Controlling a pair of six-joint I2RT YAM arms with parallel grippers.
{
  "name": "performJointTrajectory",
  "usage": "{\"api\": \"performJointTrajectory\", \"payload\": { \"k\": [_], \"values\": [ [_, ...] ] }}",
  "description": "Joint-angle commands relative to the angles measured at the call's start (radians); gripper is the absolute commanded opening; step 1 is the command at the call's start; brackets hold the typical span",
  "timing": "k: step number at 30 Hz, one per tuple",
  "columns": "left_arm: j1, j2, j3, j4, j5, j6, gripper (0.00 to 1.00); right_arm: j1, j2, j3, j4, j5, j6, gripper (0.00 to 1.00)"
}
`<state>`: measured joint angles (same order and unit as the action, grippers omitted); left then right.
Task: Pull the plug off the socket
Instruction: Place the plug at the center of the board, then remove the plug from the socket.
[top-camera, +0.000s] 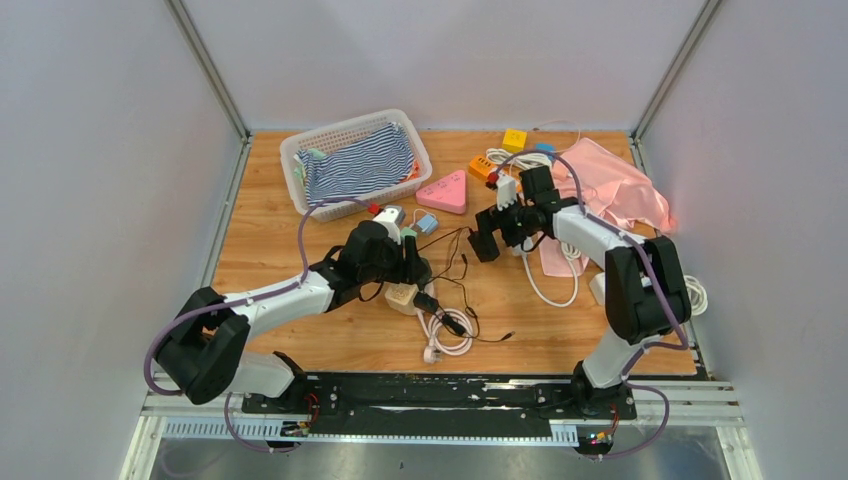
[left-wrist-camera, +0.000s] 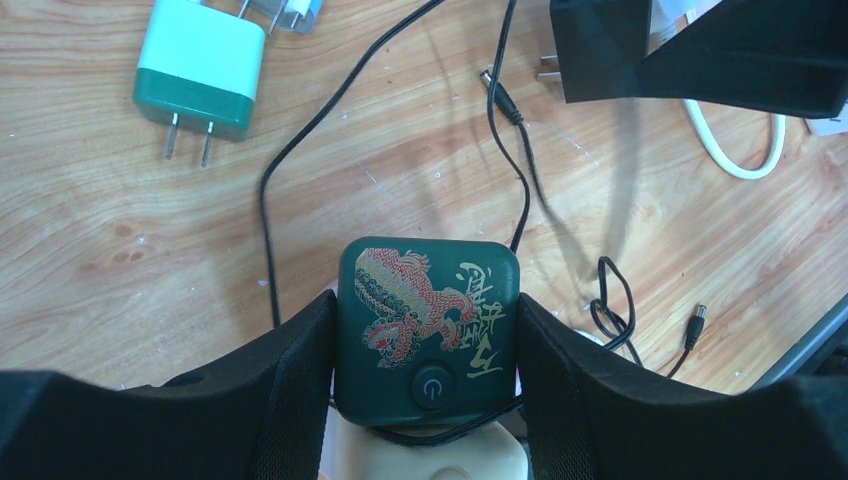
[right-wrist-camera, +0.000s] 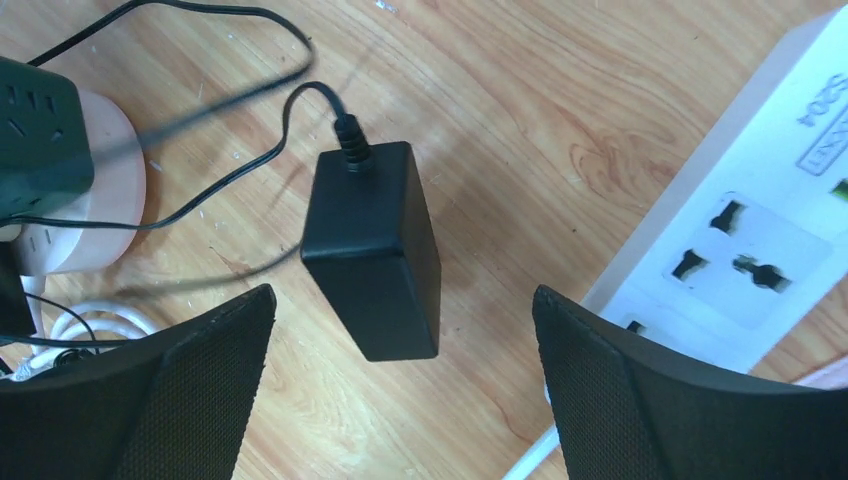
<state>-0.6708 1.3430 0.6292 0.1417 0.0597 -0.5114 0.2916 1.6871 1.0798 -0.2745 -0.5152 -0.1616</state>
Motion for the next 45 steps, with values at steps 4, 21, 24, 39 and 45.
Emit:
{"api": "performJointTrajectory", "payload": {
  "k": [4, 21, 24, 39, 45],
  "values": [
    [0.007, -0.015, 0.02, -0.017, 0.004, 0.012, 0.16, -0.013, -0.176, 0.013, -0.062, 0.059, -0.116, 0.99],
    [0.01, -0.081, 0.066, -0.024, 0.044, 0.002, 0.54, 0.056, -0.468, -0.16, -0.269, -0.712, -0.682, 0.99],
    [0.011, -0.099, 0.074, -0.039, 0.032, 0.012, 0.6, 0.075, -0.483, -0.181, -0.27, -0.702, -0.711, 1.0],
    [0.022, -0.164, 0.073, -0.118, -0.001, 0.066, 0.73, 0.248, -0.444, -0.209, -0.219, -0.496, -0.713, 1.0],
    [0.022, -0.326, -0.029, -0.117, 0.037, 0.1, 0.74, 0.322, -0.422, -0.224, -0.155, -0.365, -0.659, 0.99]
  ]
}}
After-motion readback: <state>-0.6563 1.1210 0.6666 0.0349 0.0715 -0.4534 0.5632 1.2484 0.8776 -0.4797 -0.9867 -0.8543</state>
